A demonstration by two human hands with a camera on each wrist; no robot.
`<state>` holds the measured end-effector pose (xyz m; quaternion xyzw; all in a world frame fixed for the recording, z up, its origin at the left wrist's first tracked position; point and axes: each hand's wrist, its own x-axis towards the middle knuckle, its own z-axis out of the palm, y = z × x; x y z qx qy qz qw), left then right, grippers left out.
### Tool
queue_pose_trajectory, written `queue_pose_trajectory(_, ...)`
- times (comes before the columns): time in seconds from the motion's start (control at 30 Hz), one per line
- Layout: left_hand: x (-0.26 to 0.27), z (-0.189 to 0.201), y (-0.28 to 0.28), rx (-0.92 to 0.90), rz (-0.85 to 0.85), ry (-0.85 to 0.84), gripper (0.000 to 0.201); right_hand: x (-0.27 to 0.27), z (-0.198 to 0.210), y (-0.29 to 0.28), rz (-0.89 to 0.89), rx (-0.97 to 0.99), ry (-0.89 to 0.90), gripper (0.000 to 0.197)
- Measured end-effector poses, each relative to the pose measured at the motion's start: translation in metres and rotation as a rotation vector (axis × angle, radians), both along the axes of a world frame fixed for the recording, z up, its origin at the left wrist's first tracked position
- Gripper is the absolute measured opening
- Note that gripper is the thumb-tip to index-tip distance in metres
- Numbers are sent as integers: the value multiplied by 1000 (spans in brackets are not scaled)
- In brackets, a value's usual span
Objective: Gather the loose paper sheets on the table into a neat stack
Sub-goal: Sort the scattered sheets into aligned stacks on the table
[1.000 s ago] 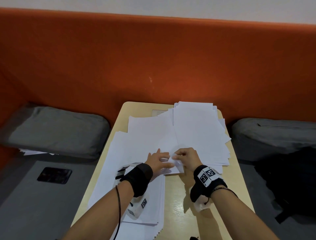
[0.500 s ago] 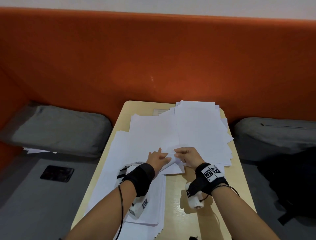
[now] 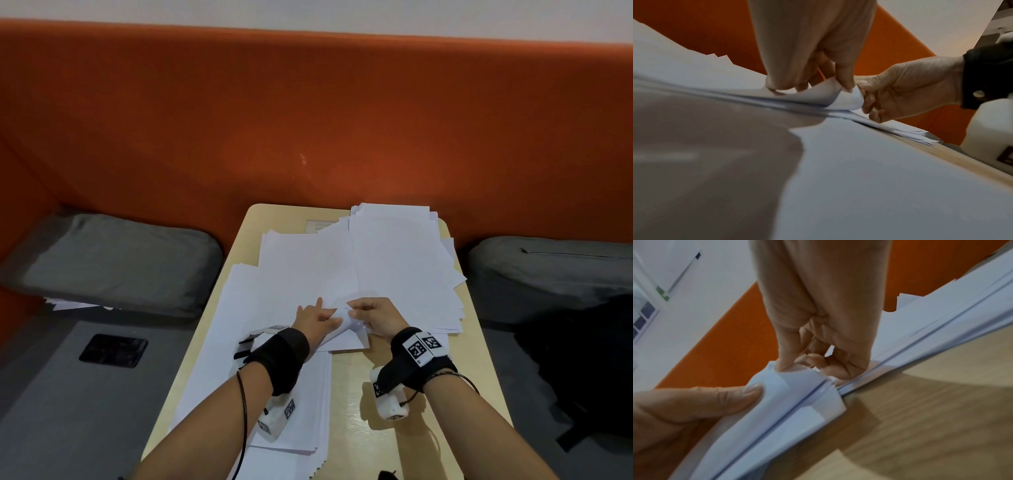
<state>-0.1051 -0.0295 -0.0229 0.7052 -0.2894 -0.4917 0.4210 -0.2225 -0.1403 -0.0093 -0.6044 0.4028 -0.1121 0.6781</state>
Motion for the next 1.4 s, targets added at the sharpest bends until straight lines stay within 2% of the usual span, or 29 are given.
queue_pose_trajectory(0.17, -1, 2, 2, -10, -19, -15, 29, 8, -4, 7, -46, -86, 6, 18)
queue_pose_trajectory(0.3, -5, 6, 2, -24, 50, -4, 17, 13, -5, 9, -76, -135, 28, 26)
queue_pose_trajectory(0.33, -7, 7, -1, 9, 30, -83, 13, 13, -4, 9, -76, -144, 42, 29)
queue_pose_trajectory(0.4, -11, 12, -9, 103, -40, -344, 37, 12, -2, 10, -94, -148, 53, 38)
queue_pose_trajectory(0.47, -15, 18, -18, 152, -40, -532, 44, 11, 0, 9, -149, -140, 52, 38)
queue_pose_trajectory(0.6, -15, 18, -21, 155, 15, -646, 49, 1, -5, 2, -243, -134, 187, 28)
queue_pose_trajectory(0.7, -15, 21, -21, 120, 53, -615, 50, -12, -11, 2, -224, -104, 299, 31)
queue_pose_trajectory(0.87, -11, 20, -20, 86, 117, -499, 48, -19, -7, 8, -192, 57, 313, 28)
queue_pose_trajectory(1.03, -8, 19, -16, 28, 142, -393, 53, -20, 3, 16, -135, 179, 151, 17)
queue_pose_trajectory(1.1, -8, 19, -12, 19, 170, -330, 52, -20, 7, 20, -99, 131, 134, 4)
queue_pose_trajectory(1.17, -6, 17, -9, -10, 182, -254, 52, -19, 6, 21, -82, 58, 162, 14)
queue_pose_trajectory(1.3, 2, 16, -6, -23, 141, -194, 54, -19, -1, 21, -90, 48, 197, 14)
queue_pose_trajectory(1.4, 6, 14, -1, -47, 150, -99, 64, -19, -7, 19, -83, 33, 216, 18)
